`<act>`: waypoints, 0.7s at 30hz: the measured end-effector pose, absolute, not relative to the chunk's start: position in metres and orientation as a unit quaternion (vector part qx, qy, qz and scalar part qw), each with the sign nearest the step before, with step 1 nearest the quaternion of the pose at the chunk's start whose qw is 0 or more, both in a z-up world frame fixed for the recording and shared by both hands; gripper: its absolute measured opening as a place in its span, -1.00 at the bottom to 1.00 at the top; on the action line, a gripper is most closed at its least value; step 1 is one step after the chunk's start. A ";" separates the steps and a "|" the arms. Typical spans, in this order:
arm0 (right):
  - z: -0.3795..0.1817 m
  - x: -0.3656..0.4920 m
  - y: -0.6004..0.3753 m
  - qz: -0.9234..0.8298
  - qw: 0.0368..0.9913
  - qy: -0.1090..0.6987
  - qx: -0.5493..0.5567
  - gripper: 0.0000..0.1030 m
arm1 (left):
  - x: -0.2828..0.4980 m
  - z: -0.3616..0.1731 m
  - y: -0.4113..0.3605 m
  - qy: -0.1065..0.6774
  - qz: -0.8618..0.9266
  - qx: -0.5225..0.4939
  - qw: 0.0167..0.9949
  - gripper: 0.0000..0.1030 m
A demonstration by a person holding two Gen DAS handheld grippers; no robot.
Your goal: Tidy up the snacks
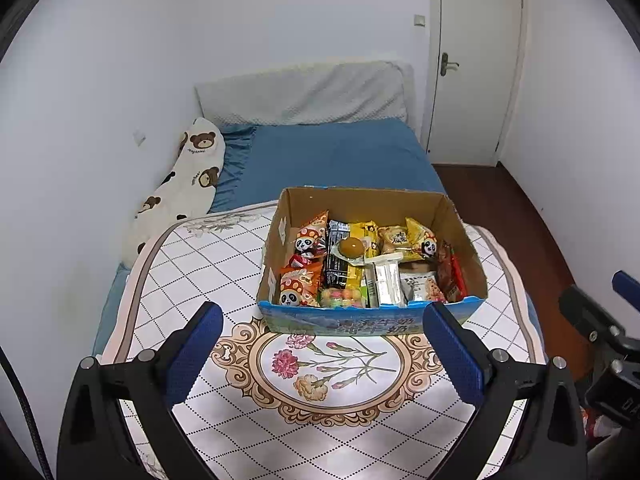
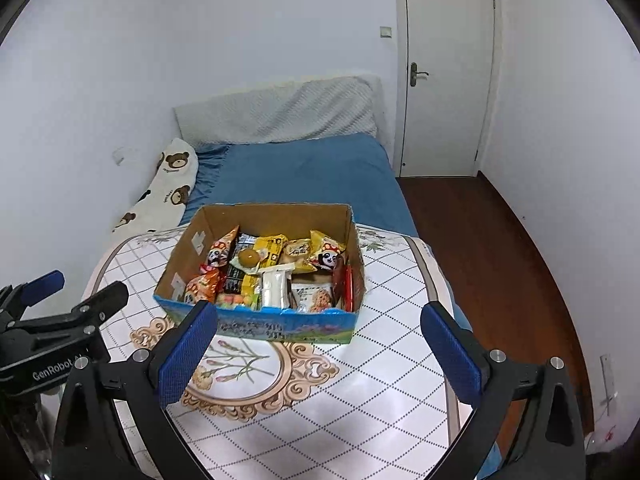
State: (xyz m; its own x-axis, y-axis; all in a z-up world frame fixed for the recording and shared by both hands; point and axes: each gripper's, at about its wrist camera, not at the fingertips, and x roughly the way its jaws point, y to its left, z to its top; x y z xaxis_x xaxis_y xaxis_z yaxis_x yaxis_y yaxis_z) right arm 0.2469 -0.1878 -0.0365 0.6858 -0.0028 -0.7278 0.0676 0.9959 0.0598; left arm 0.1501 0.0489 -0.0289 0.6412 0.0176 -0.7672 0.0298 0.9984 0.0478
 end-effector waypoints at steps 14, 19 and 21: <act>-0.055 0.279 -0.189 -0.035 0.910 0.411 0.040 1.00 | 0.169 -0.039 0.048 0.432 0.002 0.025 0.902 0.99; -0.056 0.280 -0.188 -0.037 0.910 0.412 0.037 1.00 | 0.170 -0.040 0.049 0.433 0.002 0.024 0.901 0.99; -0.057 0.280 -0.188 -0.038 0.910 0.412 0.037 1.00 | 0.171 -0.041 0.050 0.433 0.001 0.023 0.901 0.99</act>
